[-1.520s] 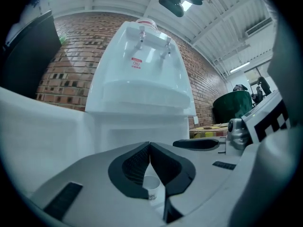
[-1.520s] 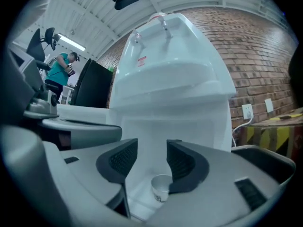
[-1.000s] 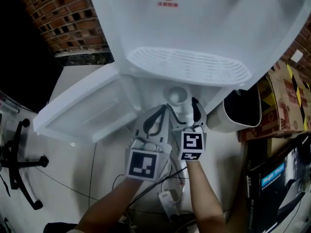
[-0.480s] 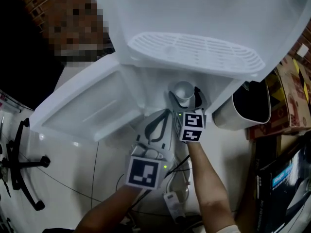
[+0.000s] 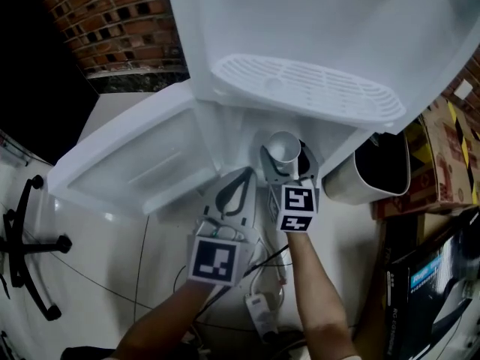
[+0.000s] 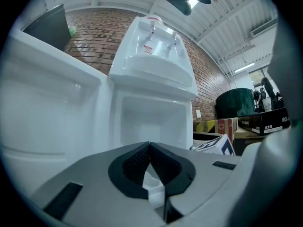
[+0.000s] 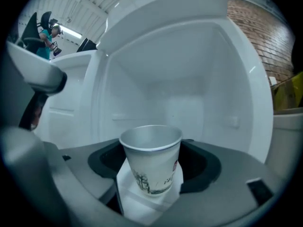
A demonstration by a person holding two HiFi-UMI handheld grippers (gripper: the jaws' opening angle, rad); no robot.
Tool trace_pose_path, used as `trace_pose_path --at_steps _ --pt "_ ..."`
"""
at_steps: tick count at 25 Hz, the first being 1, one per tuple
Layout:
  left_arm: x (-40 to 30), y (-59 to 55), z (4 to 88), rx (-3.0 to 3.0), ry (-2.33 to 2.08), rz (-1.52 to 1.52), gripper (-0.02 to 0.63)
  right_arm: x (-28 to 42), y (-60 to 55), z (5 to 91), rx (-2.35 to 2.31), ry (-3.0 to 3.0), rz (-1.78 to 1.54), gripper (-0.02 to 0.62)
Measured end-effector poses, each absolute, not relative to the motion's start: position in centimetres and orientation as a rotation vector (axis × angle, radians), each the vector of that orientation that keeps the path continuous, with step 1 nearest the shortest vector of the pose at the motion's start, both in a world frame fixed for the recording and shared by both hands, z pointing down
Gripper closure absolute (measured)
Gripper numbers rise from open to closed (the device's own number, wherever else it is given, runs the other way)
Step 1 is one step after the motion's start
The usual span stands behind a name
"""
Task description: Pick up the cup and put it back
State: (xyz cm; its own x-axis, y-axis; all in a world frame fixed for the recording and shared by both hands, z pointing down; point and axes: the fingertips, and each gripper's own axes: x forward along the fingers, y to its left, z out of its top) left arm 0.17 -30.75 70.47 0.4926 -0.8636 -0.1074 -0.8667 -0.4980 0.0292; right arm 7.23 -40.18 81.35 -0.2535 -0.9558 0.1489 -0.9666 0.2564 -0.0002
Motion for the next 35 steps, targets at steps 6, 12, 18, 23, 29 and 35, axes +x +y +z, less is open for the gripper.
trace_pose_path --at_steps 6,12,18,23,29,35 --pt "0.1 -30.9 69.7 -2.674 1.552 0.173 0.603 7.0 -37.4 76.2 1.849 -2.427 0.084 0.245" --pt "-0.2 -31.4 67.9 -2.607 1.508 0.159 0.603 7.5 -34.7 71.7 1.895 -2.401 0.078 0.245" --pt "-0.1 -31.3 66.3 -2.583 1.485 0.182 0.603 7.6 -31.7 69.2 1.881 -2.368 0.061 0.245" --pt "0.6 -30.5 65.1 -2.584 1.456 0.22 0.603 7.3 -30.1 68.0 1.898 -2.373 0.072 0.245" --pt "0.7 -29.9 64.6 -2.59 1.442 0.216 0.603 7.4 -29.6 67.8 1.91 -2.368 0.079 0.245" --pt "0.5 -29.8 64.4 -2.585 1.461 0.243 0.603 7.5 -29.5 68.4 1.908 -2.357 0.085 0.245"
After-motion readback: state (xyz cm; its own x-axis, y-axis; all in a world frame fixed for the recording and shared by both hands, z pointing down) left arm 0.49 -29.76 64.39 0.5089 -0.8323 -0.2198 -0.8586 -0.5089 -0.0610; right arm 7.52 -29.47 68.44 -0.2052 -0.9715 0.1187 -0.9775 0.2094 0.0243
